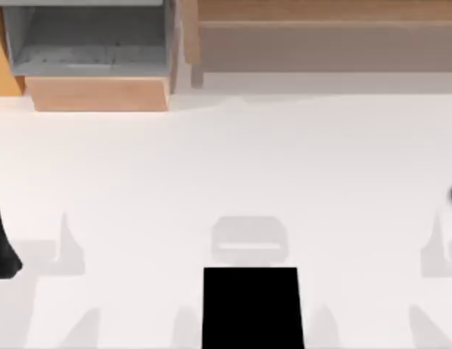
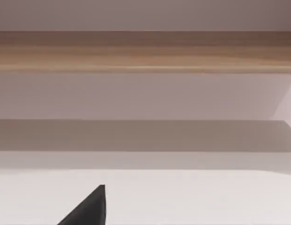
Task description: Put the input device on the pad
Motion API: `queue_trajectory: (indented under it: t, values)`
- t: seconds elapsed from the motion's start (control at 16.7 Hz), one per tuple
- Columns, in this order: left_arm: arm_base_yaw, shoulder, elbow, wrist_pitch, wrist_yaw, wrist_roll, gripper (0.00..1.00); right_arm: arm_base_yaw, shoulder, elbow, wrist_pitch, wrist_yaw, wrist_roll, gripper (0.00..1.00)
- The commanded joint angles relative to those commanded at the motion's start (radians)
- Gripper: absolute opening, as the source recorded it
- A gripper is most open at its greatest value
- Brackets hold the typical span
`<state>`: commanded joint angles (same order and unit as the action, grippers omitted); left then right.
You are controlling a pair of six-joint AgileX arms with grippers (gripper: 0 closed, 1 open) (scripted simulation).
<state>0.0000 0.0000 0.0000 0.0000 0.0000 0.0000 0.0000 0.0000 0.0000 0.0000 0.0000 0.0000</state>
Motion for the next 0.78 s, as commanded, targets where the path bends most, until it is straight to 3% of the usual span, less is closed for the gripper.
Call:
queue_trajectory:
  t: [0.36, 0.78]
  values:
    - [0.0, 0.0, 0.0, 0.0, 0.0, 0.0, 1.0, -0.007, 0.104, 0.103, -0.076, 0.002, -0.088, 1.0]
    - [0.0, 0.0, 0.0, 0.0, 0.0, 0.0, 1.0, -0.025, 0.685, 0.571, -0.42, 0.002, -0.466, 1.0]
